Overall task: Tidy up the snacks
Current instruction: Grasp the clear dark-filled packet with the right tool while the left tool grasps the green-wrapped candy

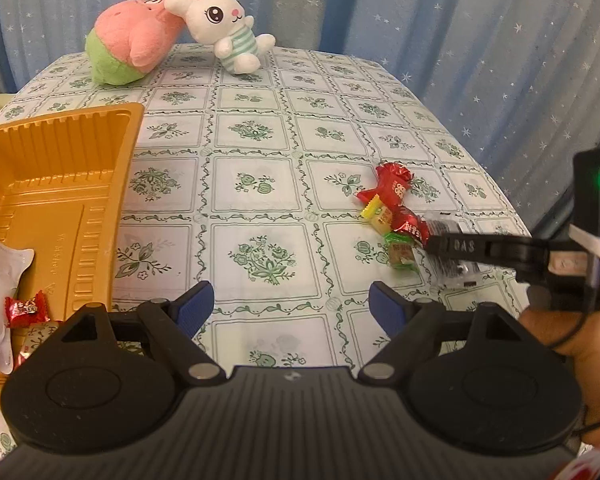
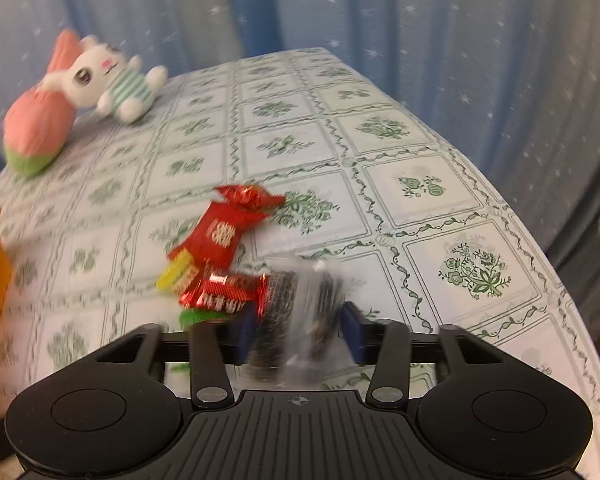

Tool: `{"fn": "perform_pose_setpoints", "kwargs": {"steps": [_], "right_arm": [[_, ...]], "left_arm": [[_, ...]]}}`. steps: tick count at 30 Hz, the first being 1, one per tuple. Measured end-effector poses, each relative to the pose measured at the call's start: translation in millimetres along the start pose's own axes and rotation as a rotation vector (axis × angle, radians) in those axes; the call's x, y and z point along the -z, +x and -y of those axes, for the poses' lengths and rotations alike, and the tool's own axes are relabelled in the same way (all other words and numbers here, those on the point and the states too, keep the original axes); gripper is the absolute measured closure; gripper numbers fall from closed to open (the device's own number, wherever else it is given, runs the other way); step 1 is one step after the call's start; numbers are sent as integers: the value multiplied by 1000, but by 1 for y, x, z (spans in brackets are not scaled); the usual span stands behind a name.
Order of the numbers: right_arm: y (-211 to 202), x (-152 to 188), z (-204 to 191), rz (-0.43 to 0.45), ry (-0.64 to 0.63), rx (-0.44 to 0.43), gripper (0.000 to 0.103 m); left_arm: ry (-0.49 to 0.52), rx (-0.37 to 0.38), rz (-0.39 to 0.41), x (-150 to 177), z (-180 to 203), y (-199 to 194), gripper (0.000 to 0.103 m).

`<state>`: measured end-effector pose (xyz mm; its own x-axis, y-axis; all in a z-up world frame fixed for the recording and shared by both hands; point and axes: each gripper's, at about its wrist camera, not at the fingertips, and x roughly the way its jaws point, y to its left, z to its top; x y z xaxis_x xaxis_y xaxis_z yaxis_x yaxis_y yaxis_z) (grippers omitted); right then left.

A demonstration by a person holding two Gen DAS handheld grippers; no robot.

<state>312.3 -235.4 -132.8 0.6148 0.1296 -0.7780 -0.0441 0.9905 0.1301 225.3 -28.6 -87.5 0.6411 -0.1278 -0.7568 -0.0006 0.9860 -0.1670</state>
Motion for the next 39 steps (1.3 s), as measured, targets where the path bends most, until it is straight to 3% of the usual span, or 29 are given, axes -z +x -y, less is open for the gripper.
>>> {"fn": "perform_pose_setpoints", "kwargs": {"steps": [6, 10, 18, 20, 23, 28, 30, 32, 39], "right_arm": [[-12, 12, 11, -6, -20, -23, 65], [-17, 15, 22, 7, -23, 7, 65], [-17, 21, 22, 21, -134, -6, 62], [-16, 19, 25, 14, -112, -13, 63], [-22, 15, 40, 31, 22, -44, 65], [-32, 8, 54, 77, 102, -14, 65], [-32, 6, 58, 76, 118, -7, 65], [-31, 5, 61, 74, 139, -5, 65], [-31, 5, 65, 73, 164, -12, 65]], "left_arm": [[22, 40, 4, -2, 14, 10, 20], [57, 60, 21, -4, 25, 19, 21], [93, 42, 24, -10, 26, 34, 21], [95, 42, 28, -11, 25, 37, 26], [111, 63, 25, -13, 29, 44, 35], [147, 103, 34, -14, 48, 60, 36], [166, 102, 37, -13, 58, 66, 44], [181, 103, 41, -12, 66, 72, 59], [227, 118, 51, -8, 88, 87, 63]]}}
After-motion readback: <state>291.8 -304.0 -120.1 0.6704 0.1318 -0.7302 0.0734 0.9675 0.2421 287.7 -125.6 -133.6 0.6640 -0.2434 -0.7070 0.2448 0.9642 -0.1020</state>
